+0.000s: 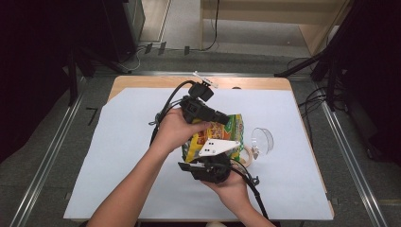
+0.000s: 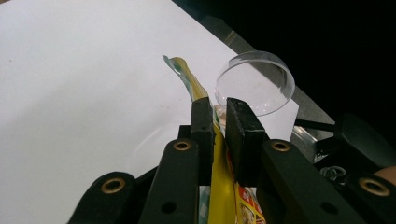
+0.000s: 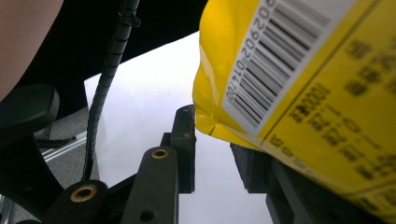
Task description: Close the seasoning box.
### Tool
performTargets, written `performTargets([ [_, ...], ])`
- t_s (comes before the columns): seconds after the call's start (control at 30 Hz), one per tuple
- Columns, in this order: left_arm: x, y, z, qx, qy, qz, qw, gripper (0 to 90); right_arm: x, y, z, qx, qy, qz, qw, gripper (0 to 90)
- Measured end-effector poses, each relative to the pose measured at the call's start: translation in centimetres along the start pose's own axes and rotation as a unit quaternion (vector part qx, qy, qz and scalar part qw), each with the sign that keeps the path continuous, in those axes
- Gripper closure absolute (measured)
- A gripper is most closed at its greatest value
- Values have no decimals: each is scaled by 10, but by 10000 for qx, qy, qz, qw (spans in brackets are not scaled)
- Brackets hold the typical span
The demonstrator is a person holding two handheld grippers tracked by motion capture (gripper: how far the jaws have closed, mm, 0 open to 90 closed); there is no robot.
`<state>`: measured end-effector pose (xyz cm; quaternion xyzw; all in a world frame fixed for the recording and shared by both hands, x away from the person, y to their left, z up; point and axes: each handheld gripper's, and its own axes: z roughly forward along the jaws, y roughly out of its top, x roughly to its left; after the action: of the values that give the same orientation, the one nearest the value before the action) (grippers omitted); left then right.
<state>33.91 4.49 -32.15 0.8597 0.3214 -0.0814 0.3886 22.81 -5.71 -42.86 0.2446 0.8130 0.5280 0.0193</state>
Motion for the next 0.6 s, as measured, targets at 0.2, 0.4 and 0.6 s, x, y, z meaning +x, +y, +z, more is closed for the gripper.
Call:
performTargets([
  [0.2, -3, -1, -1, -25, 71, 45, 10000, 823, 0, 0, 0, -30, 31, 10, 10000, 732],
  [0.4, -3, -2, -1, -14, 94, 42, 9999, 821, 0, -1, 0, -43, 27, -8, 10000, 731],
  [0.6, -5, -3, -3, -21, 153, 79, 9998, 820, 2, 0, 0, -21, 73, -38, 10000, 721],
])
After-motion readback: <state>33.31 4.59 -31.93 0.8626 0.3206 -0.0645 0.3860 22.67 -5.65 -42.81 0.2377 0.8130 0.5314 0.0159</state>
